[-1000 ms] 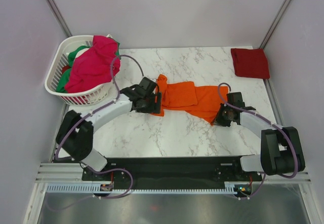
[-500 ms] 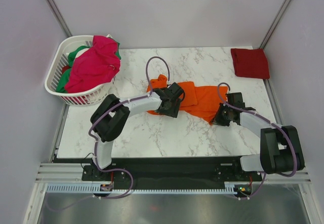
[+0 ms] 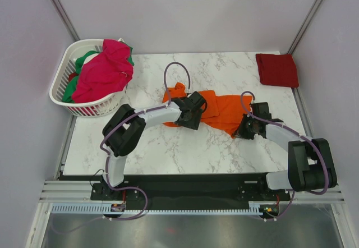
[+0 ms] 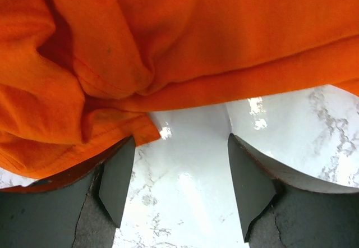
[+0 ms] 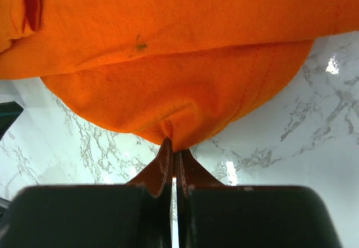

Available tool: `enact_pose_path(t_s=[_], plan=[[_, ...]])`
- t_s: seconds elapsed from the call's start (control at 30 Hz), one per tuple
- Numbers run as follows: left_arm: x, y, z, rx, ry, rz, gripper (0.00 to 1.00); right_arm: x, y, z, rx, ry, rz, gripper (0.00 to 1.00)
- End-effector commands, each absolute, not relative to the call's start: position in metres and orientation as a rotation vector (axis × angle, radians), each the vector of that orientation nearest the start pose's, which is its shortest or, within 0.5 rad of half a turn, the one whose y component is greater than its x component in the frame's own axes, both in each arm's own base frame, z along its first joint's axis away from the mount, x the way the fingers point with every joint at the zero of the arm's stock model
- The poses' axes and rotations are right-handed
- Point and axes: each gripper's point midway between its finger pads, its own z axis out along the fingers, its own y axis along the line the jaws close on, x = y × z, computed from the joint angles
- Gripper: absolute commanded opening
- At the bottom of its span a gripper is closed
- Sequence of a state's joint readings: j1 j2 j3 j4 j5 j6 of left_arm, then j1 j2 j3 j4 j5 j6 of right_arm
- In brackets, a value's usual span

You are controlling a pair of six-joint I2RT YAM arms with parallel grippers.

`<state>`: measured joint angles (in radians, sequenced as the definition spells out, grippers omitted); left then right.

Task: Fold and stack the t-shirts
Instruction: Flatten the tshirt out

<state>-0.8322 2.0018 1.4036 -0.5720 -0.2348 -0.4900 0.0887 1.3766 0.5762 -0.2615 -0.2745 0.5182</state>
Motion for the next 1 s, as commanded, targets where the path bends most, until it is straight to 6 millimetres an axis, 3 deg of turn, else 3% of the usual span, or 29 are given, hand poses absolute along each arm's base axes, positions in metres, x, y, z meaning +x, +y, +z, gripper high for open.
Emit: enact_pose_path(t_s=[0.0,0.03,0.07,0.27,0.43,0.67,0.93,0.97], plan=[[0.312,-0.329,0.069,0.380,2.537,-0.188,0.74,0.253,0.088,0.004,0.453,2.675,0.535,0.00],[0.316,-0.324,0.073,0.297,2.526,-0.151,0.74,0.253,0.088,0.003,0.451,2.677,0.536,0.00],[0.323,-0.246,0.082,0.244,2.446,0.356,0.63,0.253,0.088,0.004,0.453,2.675,0.536,0.00],[0.325,-0.232,0.090,0.216,2.406,0.449,0.64,0.252,0.090,0.004,0.446,2.680,0.551,0.00],[0.322,-0.240,0.078,0.233,2.443,0.427,0.65,0.252,0.090,0.003,0.448,2.681,0.551,0.00],[0.316,-0.265,0.080,0.175,2.484,0.255,0.77,0.252,0.091,0.001,0.443,2.685,0.560,0.00],[0.299,-0.243,0.074,0.190,2.506,0.294,0.77,0.252,0.093,0.002,0.434,2.682,0.575,0.00],[0.311,-0.311,0.078,0.161,2.486,-0.131,0.93,0.252,0.093,0.002,0.434,2.683,0.576,0.00]])
